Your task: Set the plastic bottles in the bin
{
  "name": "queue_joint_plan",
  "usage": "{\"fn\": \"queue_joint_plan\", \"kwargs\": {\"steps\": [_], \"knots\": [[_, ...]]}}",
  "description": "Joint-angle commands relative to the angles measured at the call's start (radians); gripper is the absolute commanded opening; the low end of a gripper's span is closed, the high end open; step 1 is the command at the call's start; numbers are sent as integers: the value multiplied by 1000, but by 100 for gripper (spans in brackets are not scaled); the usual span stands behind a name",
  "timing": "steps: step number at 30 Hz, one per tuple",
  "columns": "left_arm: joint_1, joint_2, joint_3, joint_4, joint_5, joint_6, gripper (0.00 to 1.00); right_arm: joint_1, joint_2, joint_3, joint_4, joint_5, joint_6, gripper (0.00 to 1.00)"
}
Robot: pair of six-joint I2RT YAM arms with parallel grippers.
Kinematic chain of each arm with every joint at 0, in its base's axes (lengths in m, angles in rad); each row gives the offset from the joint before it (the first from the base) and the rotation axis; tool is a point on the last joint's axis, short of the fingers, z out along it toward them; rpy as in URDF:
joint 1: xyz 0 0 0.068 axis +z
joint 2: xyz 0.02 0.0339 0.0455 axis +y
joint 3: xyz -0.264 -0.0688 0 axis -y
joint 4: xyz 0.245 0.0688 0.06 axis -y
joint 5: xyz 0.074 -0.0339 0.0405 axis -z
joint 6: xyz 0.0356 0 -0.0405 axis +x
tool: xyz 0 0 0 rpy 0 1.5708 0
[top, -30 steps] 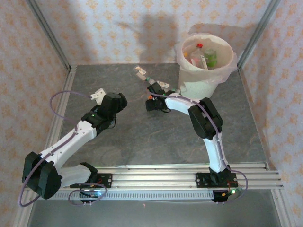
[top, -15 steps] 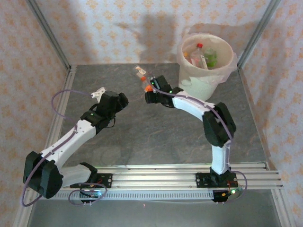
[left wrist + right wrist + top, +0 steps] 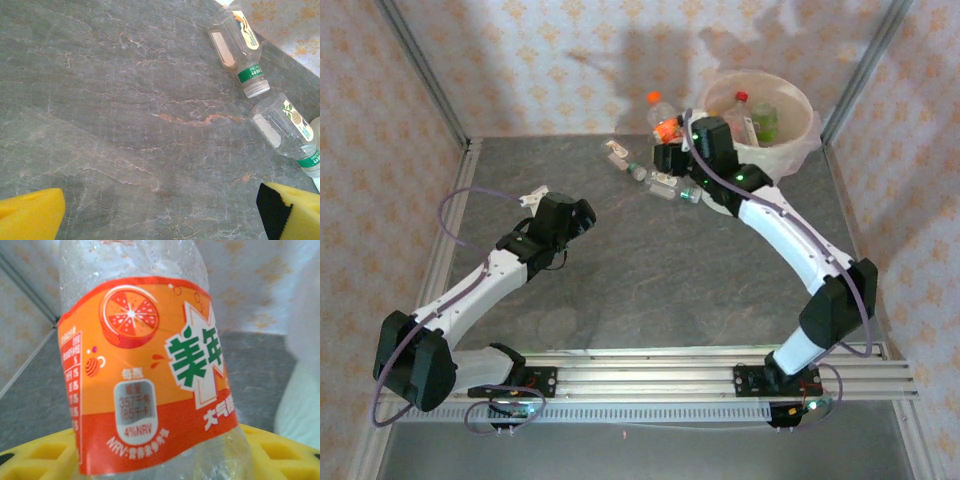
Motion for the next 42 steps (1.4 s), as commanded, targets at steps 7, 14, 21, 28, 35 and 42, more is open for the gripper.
{"fn": "queue_joint_plan", "kwargs": {"steps": [7, 14, 21, 28, 35, 42], "knots": [[10, 2, 1, 51, -11, -37, 100, -227, -29, 138, -112, -31, 44, 48], [10, 40, 23, 40, 32, -22, 100, -397, 67, 276, -212, -55, 41, 48], [11, 49, 43, 7, 11, -28, 100, -468, 187, 431, -346, 18, 0, 51], [10, 27, 28, -4, 5, -33, 100, -472, 258, 524, -427, 103, -4, 58], [10, 51, 55, -11, -4, -28, 100, -472, 202, 503, -423, 228, 8, 92], [10, 175, 175, -12, 36, -22, 100, -471, 57, 351, -331, 216, 12, 94]]}}
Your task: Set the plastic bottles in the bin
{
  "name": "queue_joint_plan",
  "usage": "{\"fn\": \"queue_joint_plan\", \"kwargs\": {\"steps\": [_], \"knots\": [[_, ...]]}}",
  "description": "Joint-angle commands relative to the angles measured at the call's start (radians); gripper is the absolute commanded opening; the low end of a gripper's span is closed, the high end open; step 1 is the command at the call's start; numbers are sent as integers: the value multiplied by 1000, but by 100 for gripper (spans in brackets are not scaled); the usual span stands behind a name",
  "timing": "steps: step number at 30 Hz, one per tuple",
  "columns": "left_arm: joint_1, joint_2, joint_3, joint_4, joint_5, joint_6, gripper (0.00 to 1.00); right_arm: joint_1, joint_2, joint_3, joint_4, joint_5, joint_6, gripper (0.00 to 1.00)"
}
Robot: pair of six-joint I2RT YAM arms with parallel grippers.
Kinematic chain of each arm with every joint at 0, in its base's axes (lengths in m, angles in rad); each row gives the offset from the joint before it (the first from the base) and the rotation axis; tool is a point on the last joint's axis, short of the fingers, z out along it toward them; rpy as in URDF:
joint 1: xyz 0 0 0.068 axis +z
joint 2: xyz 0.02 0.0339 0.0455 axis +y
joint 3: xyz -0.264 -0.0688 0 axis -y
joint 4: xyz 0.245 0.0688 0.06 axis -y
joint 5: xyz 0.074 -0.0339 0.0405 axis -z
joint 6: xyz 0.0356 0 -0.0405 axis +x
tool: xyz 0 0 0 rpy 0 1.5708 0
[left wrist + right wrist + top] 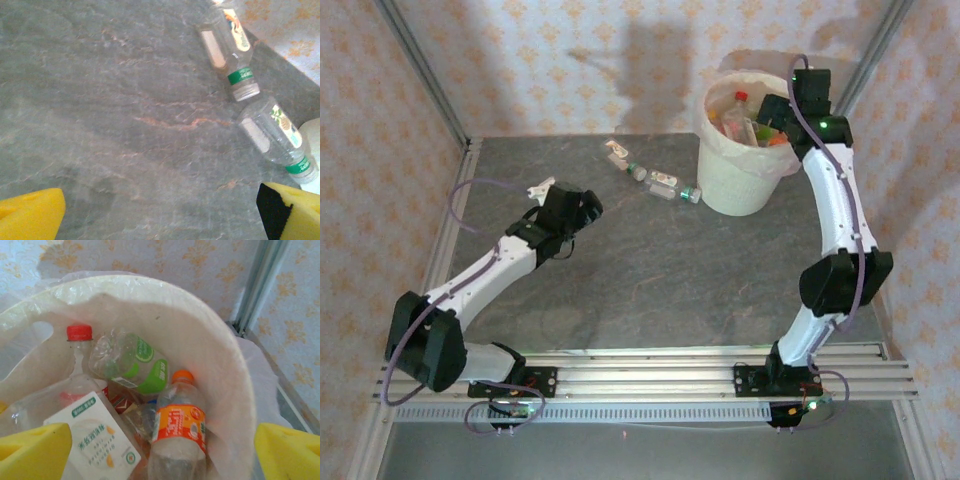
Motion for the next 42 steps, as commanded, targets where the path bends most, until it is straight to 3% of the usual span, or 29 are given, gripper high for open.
{"fn": "queue_joint_plan", "kwargs": {"steps": [1, 8, 16, 21, 27, 38, 42], "knots": [[10, 69, 87, -22, 15, 8, 100, 0, -122, -79, 67, 10, 11, 94], [10, 294, 343, -79, 3, 28, 100, 45, -351, -365, 254, -267, 74, 99], [9, 647, 730, -170, 18, 27, 100, 175, -526, -648, 437, -537, 167, 99], [9, 830, 963, -285, -26, -7, 100, 234, -599, -778, 463, -521, 195, 99], [7, 1036, 1233, -409, -53, -5, 100, 242, -612, -785, 336, -453, 175, 99], [8, 1308, 1573, -465, -16, 33, 97, 244, -646, -803, 302, -409, 175, 99], [15, 1337, 1590, -491, -62, 8, 93, 243, -656, -804, 272, -384, 171, 99]]}}
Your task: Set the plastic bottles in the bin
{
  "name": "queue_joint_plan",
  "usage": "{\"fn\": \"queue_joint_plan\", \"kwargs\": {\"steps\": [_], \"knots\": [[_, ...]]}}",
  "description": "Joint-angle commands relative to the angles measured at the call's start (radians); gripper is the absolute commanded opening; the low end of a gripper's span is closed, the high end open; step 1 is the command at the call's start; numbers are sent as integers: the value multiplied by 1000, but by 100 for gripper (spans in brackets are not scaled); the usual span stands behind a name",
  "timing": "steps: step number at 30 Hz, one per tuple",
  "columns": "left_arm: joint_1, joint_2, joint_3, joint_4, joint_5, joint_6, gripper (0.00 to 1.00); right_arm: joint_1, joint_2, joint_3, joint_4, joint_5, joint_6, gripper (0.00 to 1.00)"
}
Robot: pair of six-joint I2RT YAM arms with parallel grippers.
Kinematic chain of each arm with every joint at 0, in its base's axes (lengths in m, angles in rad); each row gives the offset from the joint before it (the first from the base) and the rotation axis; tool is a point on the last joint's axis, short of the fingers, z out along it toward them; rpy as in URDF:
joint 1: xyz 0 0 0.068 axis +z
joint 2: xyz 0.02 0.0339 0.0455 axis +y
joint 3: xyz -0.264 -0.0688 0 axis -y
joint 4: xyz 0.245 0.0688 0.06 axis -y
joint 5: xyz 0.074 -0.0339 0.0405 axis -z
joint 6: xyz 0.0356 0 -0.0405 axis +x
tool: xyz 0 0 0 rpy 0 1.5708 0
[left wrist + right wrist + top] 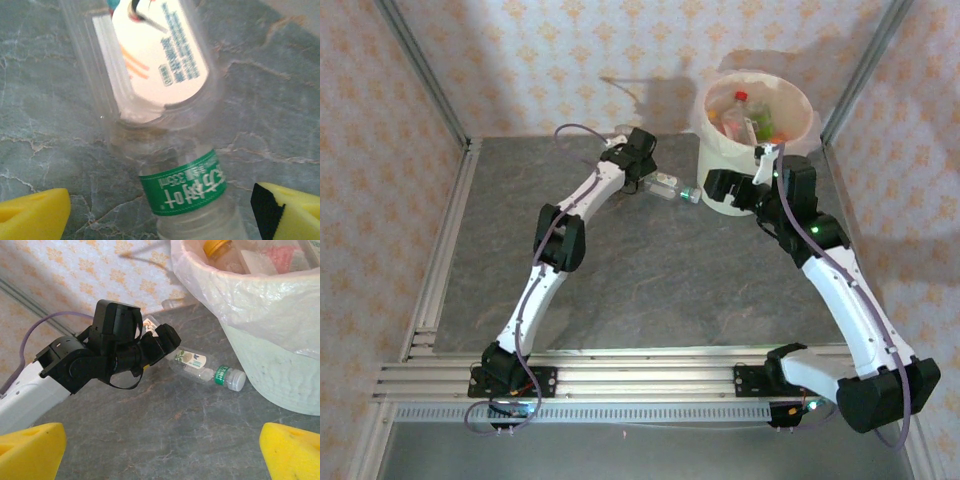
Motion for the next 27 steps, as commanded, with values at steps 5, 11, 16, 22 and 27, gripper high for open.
{"fn": "queue_joint_plan", "kwargs": {"steps": [5, 11, 16, 22, 27], "knots": [[25, 7, 19, -57, -27, 6, 85, 5, -45, -25, -49, 60, -17, 99], [28, 9, -2, -59, -7, 36, 69, 5, -50, -35, -53, 70, -21, 99], [41, 24, -1, -28, 47, 54, 57, 4, -56, -40, -52, 73, -17, 99], [44, 23, -4, -33, 72, 86, 44, 5, -68, -54, -48, 86, -15, 99], [44, -60, -117, -14, 74, 139, 39, 6, -84, -76, -16, 67, 11, 99]]}}
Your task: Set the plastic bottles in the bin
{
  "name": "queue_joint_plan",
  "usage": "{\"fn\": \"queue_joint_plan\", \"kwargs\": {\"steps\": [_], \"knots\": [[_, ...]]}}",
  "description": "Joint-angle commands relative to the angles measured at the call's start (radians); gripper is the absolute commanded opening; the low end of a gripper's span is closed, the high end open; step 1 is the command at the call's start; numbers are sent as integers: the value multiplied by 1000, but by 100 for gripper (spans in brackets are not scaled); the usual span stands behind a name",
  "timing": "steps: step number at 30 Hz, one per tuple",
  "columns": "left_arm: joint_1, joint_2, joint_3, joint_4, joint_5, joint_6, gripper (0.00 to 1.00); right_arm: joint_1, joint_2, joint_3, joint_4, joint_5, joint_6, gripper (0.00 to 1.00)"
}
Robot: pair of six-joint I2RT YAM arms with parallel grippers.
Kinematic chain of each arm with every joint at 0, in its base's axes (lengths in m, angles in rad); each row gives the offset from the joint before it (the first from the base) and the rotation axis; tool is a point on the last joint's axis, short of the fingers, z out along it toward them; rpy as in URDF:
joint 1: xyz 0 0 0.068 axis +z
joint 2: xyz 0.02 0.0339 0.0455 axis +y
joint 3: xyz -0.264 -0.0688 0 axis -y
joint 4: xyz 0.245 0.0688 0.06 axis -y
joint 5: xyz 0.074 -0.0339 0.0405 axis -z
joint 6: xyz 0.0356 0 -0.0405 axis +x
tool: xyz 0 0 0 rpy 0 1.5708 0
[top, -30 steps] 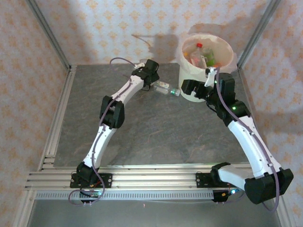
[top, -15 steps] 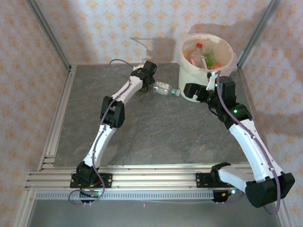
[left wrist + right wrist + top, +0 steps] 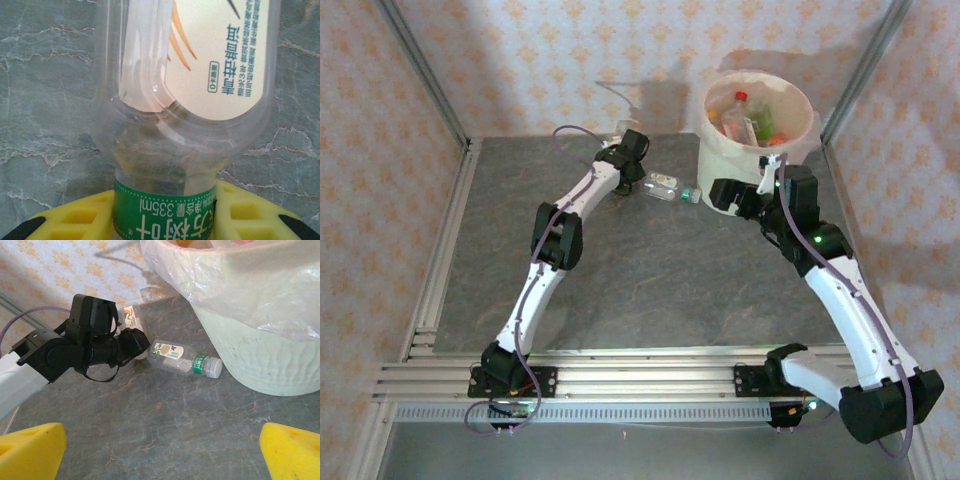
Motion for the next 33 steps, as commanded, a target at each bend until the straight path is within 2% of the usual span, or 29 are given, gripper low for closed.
{"fn": "queue_joint_plan", "kwargs": {"steps": [1, 7, 13, 15, 19, 27, 30, 33], "knots": [[10, -91, -125, 4, 14, 75, 37, 6, -28, -24, 34, -7, 19, 99], [10, -276, -385, 87, -33, 130, 29, 5, -34, -40, 66, -8, 35, 99], [9, -458, -680, 208, 47, 133, 24, 6, -50, -97, 158, 32, 71, 99], [6, -525, -779, 259, 73, 130, 19, 5, -61, -124, 207, 38, 83, 99], [-11, -670, -935, 305, 95, 154, 0, 6, -65, -149, 279, 12, 99, 99], [-60, -969, -1125, 334, 171, 244, 0, 7, -54, -171, 362, -29, 165, 99], [-85, -1081, -1173, 362, 245, 301, 0, 7, -42, -179, 415, -109, 197, 99], [-115, -1185, -1206, 425, 376, 362, 0, 6, -5, -152, 453, -214, 255, 99]]}}
